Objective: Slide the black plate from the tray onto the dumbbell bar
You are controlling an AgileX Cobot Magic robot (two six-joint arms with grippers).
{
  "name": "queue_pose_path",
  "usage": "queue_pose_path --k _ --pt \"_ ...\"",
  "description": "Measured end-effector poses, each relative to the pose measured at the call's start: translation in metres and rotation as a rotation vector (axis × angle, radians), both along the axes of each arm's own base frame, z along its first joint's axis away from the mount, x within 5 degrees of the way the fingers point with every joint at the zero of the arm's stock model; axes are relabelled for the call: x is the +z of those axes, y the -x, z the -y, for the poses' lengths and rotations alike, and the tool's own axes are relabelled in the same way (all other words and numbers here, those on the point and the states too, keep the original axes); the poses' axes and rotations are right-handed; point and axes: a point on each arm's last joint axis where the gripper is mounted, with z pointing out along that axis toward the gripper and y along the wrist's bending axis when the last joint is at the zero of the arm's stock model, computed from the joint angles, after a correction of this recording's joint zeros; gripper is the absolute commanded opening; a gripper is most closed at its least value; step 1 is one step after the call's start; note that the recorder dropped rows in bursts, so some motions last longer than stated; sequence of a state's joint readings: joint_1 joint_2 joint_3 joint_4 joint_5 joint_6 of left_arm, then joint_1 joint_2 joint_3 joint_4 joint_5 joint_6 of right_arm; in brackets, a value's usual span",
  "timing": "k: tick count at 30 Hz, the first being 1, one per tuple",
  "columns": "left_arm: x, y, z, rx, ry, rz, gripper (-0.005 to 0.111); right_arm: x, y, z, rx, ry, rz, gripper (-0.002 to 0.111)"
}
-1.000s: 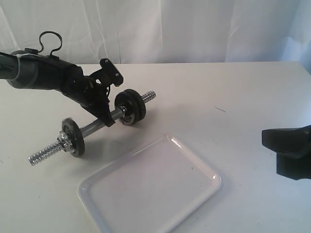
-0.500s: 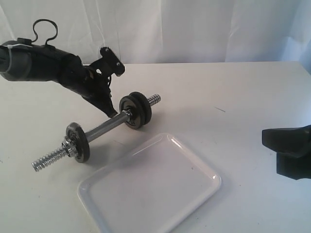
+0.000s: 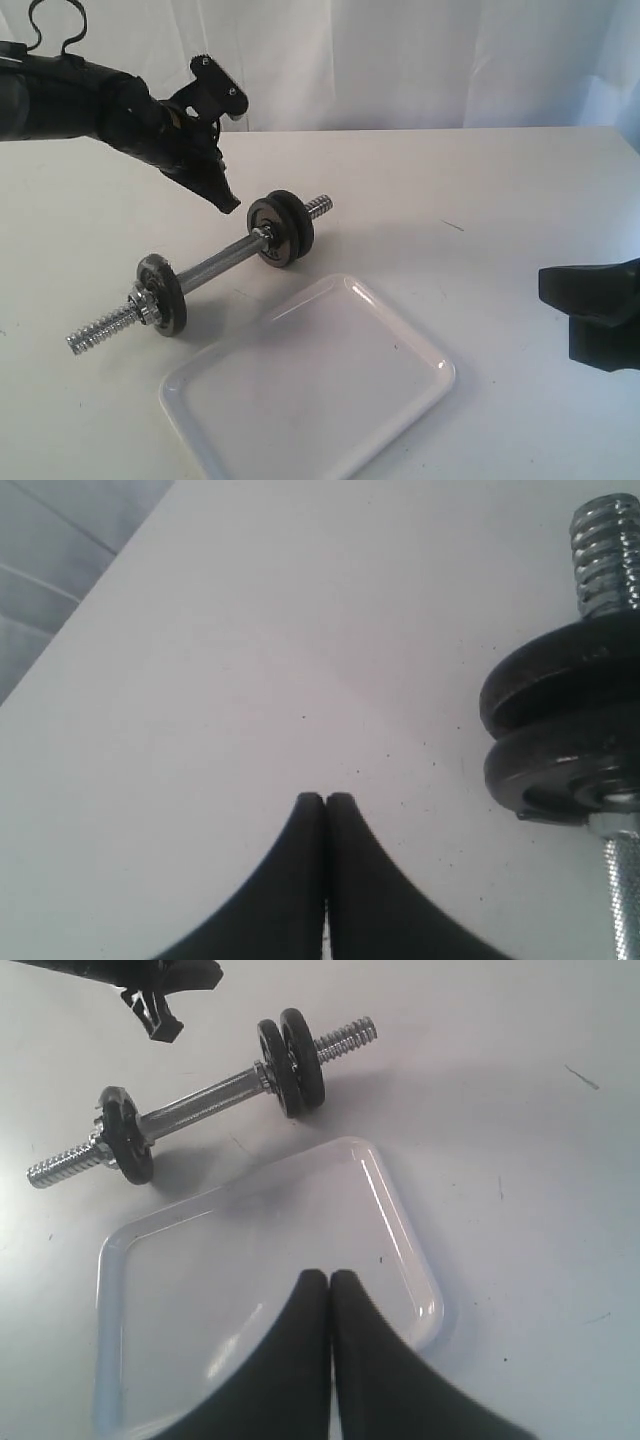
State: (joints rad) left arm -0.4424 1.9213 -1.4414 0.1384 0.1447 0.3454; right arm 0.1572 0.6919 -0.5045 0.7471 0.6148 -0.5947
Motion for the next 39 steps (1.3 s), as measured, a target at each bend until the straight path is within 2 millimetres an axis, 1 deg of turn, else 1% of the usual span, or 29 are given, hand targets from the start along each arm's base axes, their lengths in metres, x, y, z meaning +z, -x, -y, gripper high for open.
queue_pose_path --k 12,16,19,23,25,27,32,35,39 --pt "0.013 0.007 -0.003 0.008 0.001 -0.014 0.0 0.0 0.0 0.0 0.0 0.0 0.0 0.0" --pt "0.02 0.01 -0.005 0.019 0.013 -0.015 0.0 0.0 0.0 0.0 0.0 0.0 0.0 0.0" --pt "0.024 0.006 -0.013 0.047 0.034 0.0 0.0 0.0 0.0 0.0 0.0 0.0 0.0 0.0" --pt "0.015 -0.003 -0.025 0.065 0.015 -0.001 0.0 0.0 0.0 0.0 0.0 0.0 0.0 0.0" --pt "0.009 -0.006 -0.024 0.049 0.002 0.008 0.0 0.0 0.0 0.0 0.0 0.0 0.0 0.0" --pt "0.003 -0.009 -0.021 0.053 0.025 0.008 0.0 0.0 0.0 0.0 0.0 0.0 0.0 0.0" --pt "-0.016 -0.013 -0.019 0.065 0.035 -0.036 0.0 0.0 0.0 0.0 0.0 0.0 0.0 0.0" --pt "-0.021 -0.014 -0.018 0.068 0.035 -0.048 0.0 0.0 0.0 0.0 0.0 0.0 0.0 0.0" --pt "-0.02 -0.014 -0.018 0.07 0.04 -0.048 0.0 0.0 0.0 0.0 0.0 0.0 0.0 0.0"
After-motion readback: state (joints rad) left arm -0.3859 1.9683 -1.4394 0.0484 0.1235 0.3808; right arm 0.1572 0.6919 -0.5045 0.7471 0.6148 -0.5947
